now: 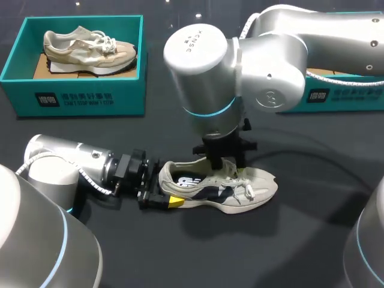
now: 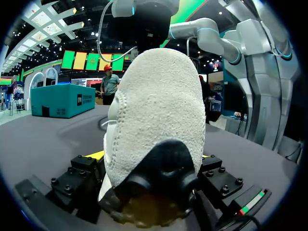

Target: Take the shoe out of the shoebox, open the shoe tongue, remove and reinsert the insole, then place the shoe into the shoebox

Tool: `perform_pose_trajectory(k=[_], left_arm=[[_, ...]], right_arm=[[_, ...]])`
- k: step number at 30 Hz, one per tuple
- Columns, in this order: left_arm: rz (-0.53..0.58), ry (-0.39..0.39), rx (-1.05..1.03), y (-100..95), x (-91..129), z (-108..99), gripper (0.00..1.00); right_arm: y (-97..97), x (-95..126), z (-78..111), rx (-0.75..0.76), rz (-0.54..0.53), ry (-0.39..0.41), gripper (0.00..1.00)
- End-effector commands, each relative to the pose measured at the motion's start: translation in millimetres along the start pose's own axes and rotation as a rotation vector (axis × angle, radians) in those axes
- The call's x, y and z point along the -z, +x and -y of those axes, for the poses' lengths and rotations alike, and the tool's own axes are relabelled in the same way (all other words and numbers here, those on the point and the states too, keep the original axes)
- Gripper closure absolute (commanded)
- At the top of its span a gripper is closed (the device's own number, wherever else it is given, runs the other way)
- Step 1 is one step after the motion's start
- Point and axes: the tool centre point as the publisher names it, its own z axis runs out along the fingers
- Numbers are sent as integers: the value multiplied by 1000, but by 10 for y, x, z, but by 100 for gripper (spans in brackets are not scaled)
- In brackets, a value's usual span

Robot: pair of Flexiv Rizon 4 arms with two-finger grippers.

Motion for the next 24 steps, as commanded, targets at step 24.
perform_pose_trajectory(k=[24], left_arm=[[-1,-1,0,-33,26,-36,100]], right_arm=[[-313,177,-30,197,-350,22,100]])
